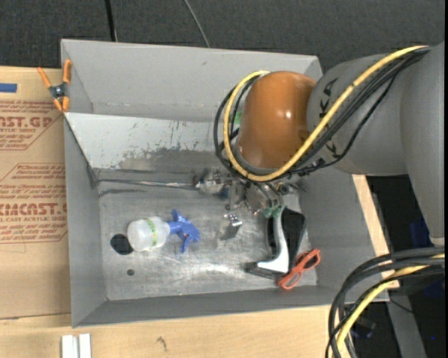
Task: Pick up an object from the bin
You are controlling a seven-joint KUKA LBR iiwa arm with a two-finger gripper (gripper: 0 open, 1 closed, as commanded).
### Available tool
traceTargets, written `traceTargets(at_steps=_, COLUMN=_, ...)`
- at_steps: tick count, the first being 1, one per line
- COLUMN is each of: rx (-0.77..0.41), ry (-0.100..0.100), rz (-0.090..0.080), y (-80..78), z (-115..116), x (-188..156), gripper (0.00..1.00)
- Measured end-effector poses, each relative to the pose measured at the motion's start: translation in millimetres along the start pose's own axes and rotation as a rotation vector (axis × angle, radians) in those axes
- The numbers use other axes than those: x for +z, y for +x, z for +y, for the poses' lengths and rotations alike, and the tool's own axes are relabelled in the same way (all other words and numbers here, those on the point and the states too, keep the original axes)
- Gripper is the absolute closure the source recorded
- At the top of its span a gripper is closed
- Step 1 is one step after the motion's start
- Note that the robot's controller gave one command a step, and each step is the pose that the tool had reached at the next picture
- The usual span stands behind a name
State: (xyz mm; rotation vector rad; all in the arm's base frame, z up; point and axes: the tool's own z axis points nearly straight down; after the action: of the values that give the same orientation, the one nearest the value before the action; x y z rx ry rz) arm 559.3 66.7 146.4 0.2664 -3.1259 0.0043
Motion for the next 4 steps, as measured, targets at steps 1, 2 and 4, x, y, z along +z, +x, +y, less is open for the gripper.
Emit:
traceTargets(at_steps=1, rx=-0.073, ry=0.001, rz=-0.003, y=-26.4, z=34.9, x=68.5, gripper=1.0)
traceTargets(at_steps=2, rx=-0.073, ry=0.001, rz=-0.003, y=-26.4, z=34.9, x=68.5, gripper=1.0)
traceTargets(at_steps=4, rx=-0.101, ry=-0.003, rz=-0.012, y=-20.9, z=63.8, x=-11.5, gripper=1.0)
